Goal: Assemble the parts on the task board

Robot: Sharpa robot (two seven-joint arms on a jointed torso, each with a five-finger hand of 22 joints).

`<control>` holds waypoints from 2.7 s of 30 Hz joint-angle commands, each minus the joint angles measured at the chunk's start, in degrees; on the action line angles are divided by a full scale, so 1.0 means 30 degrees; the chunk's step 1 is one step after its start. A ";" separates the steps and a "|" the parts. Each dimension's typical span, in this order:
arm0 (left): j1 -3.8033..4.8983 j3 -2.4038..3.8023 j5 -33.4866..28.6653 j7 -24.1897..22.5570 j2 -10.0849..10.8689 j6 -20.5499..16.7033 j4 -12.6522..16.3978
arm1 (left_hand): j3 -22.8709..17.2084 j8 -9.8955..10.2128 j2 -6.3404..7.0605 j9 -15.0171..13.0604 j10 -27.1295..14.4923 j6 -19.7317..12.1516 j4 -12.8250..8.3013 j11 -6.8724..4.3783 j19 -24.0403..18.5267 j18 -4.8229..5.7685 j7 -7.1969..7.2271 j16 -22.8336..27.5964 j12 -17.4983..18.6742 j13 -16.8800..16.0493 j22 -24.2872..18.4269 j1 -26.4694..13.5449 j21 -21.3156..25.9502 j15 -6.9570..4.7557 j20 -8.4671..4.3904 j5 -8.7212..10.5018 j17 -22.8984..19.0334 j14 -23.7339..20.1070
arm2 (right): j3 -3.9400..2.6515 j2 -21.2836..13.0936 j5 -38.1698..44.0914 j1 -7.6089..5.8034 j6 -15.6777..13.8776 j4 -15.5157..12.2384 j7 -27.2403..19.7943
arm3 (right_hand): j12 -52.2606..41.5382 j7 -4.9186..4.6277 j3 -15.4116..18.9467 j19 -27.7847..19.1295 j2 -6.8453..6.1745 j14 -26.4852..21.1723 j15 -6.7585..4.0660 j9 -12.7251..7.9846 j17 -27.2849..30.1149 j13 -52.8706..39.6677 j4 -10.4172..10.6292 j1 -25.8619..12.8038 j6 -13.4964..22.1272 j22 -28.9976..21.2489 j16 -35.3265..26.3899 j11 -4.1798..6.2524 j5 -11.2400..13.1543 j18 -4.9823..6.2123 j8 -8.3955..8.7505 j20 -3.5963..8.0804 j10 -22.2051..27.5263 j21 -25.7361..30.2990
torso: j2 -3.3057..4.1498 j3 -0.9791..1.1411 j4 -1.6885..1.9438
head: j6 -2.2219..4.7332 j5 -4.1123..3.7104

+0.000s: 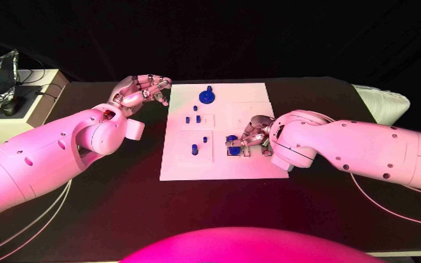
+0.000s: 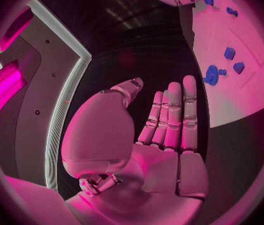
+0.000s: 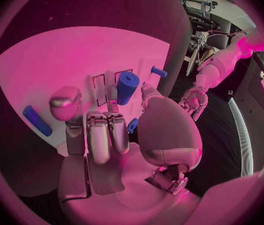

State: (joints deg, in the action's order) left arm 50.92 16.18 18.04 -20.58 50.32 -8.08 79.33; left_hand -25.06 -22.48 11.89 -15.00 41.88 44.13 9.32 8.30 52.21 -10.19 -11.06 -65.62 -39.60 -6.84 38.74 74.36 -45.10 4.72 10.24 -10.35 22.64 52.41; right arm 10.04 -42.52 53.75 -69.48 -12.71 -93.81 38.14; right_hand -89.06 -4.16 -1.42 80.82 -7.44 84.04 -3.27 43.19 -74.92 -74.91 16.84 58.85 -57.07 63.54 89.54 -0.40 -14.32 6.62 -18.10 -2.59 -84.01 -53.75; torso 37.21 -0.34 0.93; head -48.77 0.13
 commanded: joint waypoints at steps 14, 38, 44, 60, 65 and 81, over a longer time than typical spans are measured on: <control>-0.0007 0.0014 0.0025 -0.0083 0.0014 0.0289 -0.0013 | 0.0142 0.0006 -0.0116 0.0031 -0.0088 -0.0105 0.0004 -0.0001 0.0091 -0.0107 -0.0031 -0.0125 0.0130 0.0018 -0.0032 0.0011 0.0127 -0.0047 -0.0029 0.0043 -0.0028 0.0044 | -0.0071 -0.2191 -0.0218 0.0014 -0.0073 -0.1613 -0.3255 | -0.0106 0.0234 0.0351 0.0085 0.0640 0.1875 -0.0280 0.0547 -0.4496 -0.4875 -0.0045 0.2119 -0.0695 0.0386 -0.0014 0.0348 0.0039 -0.0085 -0.0595 0.0132 -0.1876 -0.0236 | -0.0015 0.0020 -0.0024 | 0.0029 0.0031; -0.0012 0.0011 0.0031 0.0019 -0.0065 0.0390 -0.0112 | 0.0213 0.0008 -0.0172 0.0060 -0.0144 -0.0129 0.0070 0.0011 0.0131 -0.0105 -0.0044 -0.0126 0.0129 0.0022 -0.0070 0.0081 0.0176 -0.0038 -0.0025 0.0042 -0.0034 0.0037 | -0.0114 -0.2181 0.0302 0.0159 0.0385 -0.1456 -0.2860 | -0.0315 0.0624 -0.1153 0.0238 0.1047 0.1899 -0.0581 0.0900 -0.4612 -0.5029 -0.0060 0.5683 -0.0858 0.0814 0.0020 0.0704 -0.0273 -0.0147 -0.1211 0.0412 -0.1998 -0.0428 | 0.0013 -0.0009 0.0032 | -0.0014 0.0008; -0.0012 0.0011 0.0032 0.0030 -0.0061 0.0397 -0.0102 | 0.0232 0.0005 -0.0215 0.0070 -0.0161 -0.0130 0.0104 0.0015 0.0148 -0.0105 -0.0049 -0.0126 0.0125 0.0022 -0.0085 0.0107 0.0195 -0.0034 -0.0024 0.0038 -0.0036 0.0035 | -0.0113 -0.1776 0.0577 0.0228 -0.0121 -0.1180 -0.2464 | -0.0315 0.0674 -0.1281 0.0254 0.1132 0.1903 -0.0606 0.0935 -0.4630 -0.5029 -0.0054 0.5597 -0.0955 0.0846 0.0026 0.0742 -0.0356 -0.0150 -0.1299 0.0429 -0.1998 -0.0447 | 0.0000 -0.0018 0.0007 | -0.0053 0.0034; -0.0012 0.0011 0.0036 0.0080 -0.0028 0.0446 -0.0098 | 0.0232 0.0005 -0.0215 0.0070 -0.0161 -0.0130 0.0104 0.0015 0.0148 -0.0105 -0.0049 -0.0126 0.0125 0.0022 -0.0085 0.0107 0.0195 -0.0034 -0.0024 0.0038 -0.0036 0.0035 | -0.0113 -0.1237 0.0673 0.0404 -0.0044 -0.0653 -0.2363 | -0.0315 0.0754 -0.1518 0.0278 0.1242 0.1907 -0.0654 0.0995 -0.4646 -0.5029 -0.0091 0.5602 -0.1032 0.0905 0.0031 0.0810 -0.0421 -0.0157 -0.1416 0.0463 -0.1998 -0.0489 | -0.0003 0.0002 -0.0014 | -0.0084 0.0074; -0.0012 0.0011 0.0042 0.0096 -0.0028 0.0453 -0.0097 | 0.0254 -0.0001 -0.0251 0.0081 -0.0180 -0.0128 0.0135 0.0019 0.0166 -0.0106 -0.0049 -0.0126 0.0122 0.0023 -0.0101 0.0141 0.0214 -0.0031 -0.0024 0.0036 -0.0039 0.0033 | -0.0112 -0.1180 0.0604 0.0413 0.0247 -0.0670 -0.2410 | -0.0315 0.0776 -0.1570 0.0275 0.1048 0.1903 -0.0682 0.1038 -0.4626 -0.5029 -0.0113 0.5616 -0.1023 0.0911 0.0024 0.0834 -0.0247 -0.0155 -0.1479 0.0487 -0.1998 -0.0465 | -0.0007 0.0003 -0.0010 | -0.0083 0.0073; -0.0012 0.0011 0.0048 0.0167 -0.0018 0.0502 -0.0100 | 0.0264 -0.0004 -0.0265 0.0086 -0.0202 -0.0128 0.0145 0.0022 0.0174 -0.0106 -0.0048 -0.0126 0.0126 0.0026 -0.0108 0.0162 0.0224 -0.0029 -0.0024 0.0035 -0.0040 0.0031 | -0.0108 -0.0950 0.1344 0.0574 -0.0015 -0.0423 -0.2181 | -0.0315 0.0823 -0.1798 0.0263 0.0943 0.1903 -0.0714 0.1080 -0.4629 -0.5029 -0.0160 0.5832 -0.1014 0.0894 0.0025 0.0874 -0.0145 -0.0146 -0.1553 0.0517 -0.1998 -0.0389 | 0.0002 0.0003 -0.0004 | -0.0145 0.0057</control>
State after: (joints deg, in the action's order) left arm 50.91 16.17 18.07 -19.86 50.32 -7.57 78.93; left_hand -24.58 -22.48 11.59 -14.81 41.68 44.13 9.80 8.51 52.21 -10.19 -11.06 -65.62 -39.60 -6.85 38.49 74.66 -44.70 4.72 10.23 -10.35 22.60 52.41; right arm 9.75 -45.43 56.00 -67.79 -12.36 -95.28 31.29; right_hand -89.72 -1.86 -6.49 81.65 -4.63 84.04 -4.91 46.39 -74.92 -74.91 16.43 75.93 -59.96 66.20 89.53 1.75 -14.94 6.62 -22.40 -1.33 -83.90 -54.85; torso 37.21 -0.31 0.93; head -49.15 0.27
